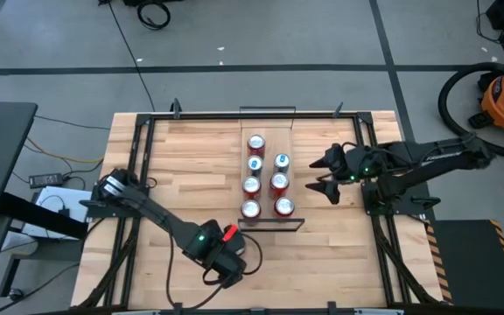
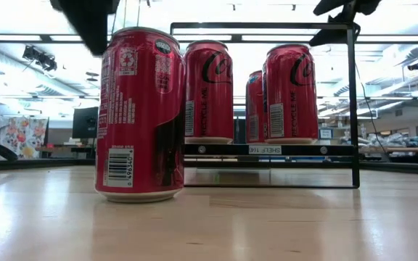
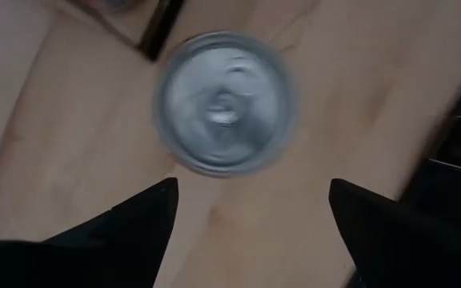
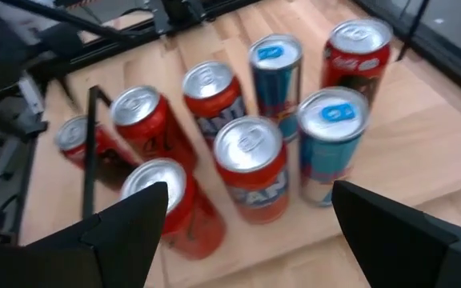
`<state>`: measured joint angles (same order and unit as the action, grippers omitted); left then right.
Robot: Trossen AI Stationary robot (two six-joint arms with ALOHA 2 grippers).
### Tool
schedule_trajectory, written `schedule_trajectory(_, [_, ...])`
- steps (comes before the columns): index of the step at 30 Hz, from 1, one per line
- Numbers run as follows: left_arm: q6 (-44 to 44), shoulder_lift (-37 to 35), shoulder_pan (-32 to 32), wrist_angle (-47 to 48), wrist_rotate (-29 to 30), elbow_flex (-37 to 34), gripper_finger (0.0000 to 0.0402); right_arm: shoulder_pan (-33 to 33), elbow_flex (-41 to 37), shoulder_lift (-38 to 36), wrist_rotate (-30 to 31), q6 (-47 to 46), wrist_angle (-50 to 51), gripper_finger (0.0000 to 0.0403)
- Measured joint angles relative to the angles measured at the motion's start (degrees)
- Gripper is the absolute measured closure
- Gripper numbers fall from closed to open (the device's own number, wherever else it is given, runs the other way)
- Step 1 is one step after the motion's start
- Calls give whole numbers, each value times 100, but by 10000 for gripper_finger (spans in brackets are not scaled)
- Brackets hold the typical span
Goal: Place canned beverage on shelf
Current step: Put the red white soda can on the shelf aligned with the other red white soda can
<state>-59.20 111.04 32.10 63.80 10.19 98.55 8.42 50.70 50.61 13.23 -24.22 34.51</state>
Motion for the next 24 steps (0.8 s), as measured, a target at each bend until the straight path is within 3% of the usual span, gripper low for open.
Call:
schedule_trajectory(9, [-4, -2, -156, -457, 210, -437, 46, 513, 0, 0, 217, -314, 38, 39])
schedule_trajectory(18, [1113, 25, -438, -1732, 151, -633, 36, 584, 0, 0, 114, -435, 474, 39])
schedule_trajectory(24, [1346, 112, -576, -1895, 106, -635, 40, 584, 0, -73, 33, -475, 830, 39])
